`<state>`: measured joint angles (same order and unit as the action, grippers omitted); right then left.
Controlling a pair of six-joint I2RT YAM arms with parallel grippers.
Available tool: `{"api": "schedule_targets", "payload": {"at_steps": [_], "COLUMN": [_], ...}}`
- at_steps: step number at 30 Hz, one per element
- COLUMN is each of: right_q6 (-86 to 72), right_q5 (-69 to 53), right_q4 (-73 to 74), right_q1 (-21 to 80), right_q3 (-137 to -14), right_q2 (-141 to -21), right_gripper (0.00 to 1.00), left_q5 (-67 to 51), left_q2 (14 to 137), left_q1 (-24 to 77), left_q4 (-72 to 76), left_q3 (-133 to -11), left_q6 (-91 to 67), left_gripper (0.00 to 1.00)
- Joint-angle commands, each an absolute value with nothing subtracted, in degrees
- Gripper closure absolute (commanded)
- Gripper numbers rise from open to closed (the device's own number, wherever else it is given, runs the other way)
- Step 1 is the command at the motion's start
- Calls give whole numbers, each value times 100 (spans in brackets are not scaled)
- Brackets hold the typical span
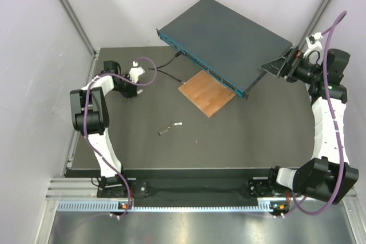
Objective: Insert the plug into the switch port
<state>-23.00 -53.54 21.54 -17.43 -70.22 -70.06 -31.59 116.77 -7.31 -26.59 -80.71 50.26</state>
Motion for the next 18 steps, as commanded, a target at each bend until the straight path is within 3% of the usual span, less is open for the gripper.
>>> {"api": "schedule_targets", "payload": {"at_steps": [1,3,18], "right_q6": [-2136,-2022,-502], "right_q5": [-5300,-5274,-4958], "right_q4": [2057,2109,2618], "right_q1": [-1819,-1819,-1390], "right_q3": [-7479,-7541,-8463], "right_q2": [-6979,-6970,-6794], "right_gripper": [0,0,4], "left_q5": [-2830,-2839,-4191], "left_q2": [11400,11084,8272], "left_q1": [-703,-712,-835], "left_q4": [-2794,-2900,-5043], "left_q3": [-7718,-7612,-6960], "left_q6": [5124,5054,4062], "left_gripper": [91,100,100]}}
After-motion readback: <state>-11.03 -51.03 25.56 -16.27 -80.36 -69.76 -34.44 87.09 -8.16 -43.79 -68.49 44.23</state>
